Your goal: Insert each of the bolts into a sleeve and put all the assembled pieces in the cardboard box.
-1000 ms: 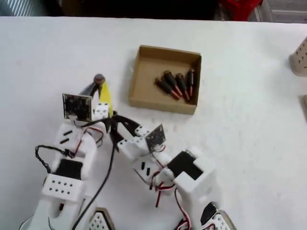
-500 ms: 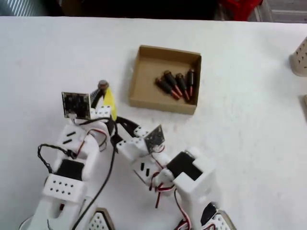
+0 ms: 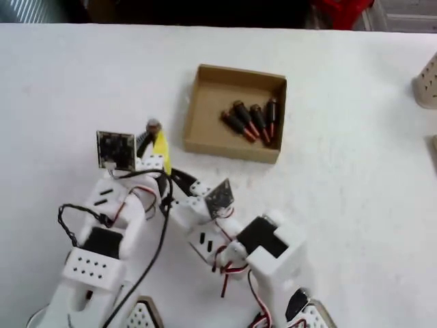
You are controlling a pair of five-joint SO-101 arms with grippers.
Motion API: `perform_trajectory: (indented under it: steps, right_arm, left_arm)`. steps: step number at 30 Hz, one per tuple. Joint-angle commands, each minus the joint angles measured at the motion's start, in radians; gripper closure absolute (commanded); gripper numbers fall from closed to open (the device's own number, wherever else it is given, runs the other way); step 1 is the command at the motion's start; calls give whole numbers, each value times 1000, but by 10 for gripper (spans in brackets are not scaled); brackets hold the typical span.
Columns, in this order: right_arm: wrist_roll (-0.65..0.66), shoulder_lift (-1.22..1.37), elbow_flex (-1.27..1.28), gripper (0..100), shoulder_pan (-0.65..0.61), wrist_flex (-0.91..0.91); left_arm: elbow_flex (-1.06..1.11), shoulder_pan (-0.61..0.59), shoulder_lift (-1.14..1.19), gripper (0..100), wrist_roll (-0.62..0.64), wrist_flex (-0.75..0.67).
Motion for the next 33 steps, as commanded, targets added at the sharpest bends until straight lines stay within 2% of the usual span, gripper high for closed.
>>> perform_trajectory:
  steps: [1, 8, 17, 27, 29, 33]
  right_arm:
    - [11, -4, -9, 983, -12, -21]
    - [11, -5, -2, 983, -12, -27]
    - [11, -70, 58, 983, -35, -19]
    - [11, -76, 55, 983, -31, 31]
    - [11, -76, 55, 983, -30, 30]
    - [11, -84, 55, 983, -28, 30]
  left_arm:
    - [-43, 15, -22, 978, 14, 2]
    - [6, 7, -22, 978, 5, 8]
    - [-51, 4, -22, 978, -95, 229]
    - [-18, 7, -27, 976, -114, 255]
    - [-8, 2, -27, 954, -115, 265]
    - [15, 2, -27, 820, -115, 308]
